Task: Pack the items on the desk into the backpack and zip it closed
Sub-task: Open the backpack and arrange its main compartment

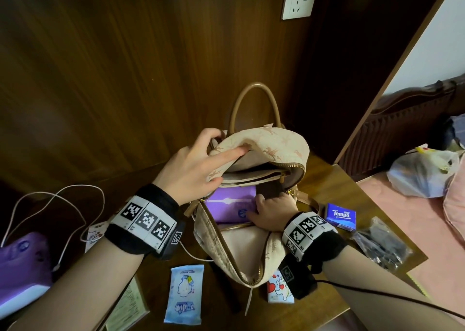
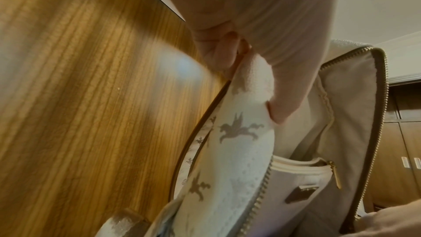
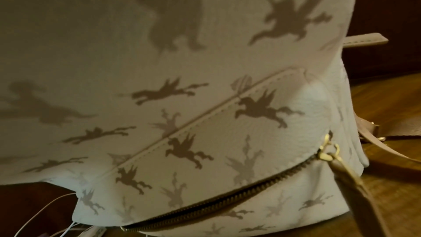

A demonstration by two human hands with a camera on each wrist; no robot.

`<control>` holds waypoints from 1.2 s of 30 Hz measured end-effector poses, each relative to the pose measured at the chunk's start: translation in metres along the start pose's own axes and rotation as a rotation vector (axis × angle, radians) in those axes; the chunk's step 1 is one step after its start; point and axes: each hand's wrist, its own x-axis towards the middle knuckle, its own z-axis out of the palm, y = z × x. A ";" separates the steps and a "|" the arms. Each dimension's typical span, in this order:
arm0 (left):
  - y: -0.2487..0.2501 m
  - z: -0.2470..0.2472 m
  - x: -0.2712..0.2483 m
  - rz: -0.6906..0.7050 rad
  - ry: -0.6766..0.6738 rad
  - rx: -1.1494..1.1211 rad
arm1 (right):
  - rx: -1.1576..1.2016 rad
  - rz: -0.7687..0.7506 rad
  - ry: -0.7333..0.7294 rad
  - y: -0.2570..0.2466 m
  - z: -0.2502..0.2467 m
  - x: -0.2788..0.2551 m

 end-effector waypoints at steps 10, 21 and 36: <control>0.000 0.003 -0.002 0.056 -0.021 -0.003 | 0.067 -0.044 -0.229 -0.006 -0.007 0.020; 0.000 0.002 -0.002 0.020 -0.002 0.003 | 0.076 -0.057 -0.216 -0.002 -0.007 0.015; 0.011 0.008 -0.004 -0.114 0.014 0.114 | 0.692 -0.066 -0.048 0.035 -0.041 -0.006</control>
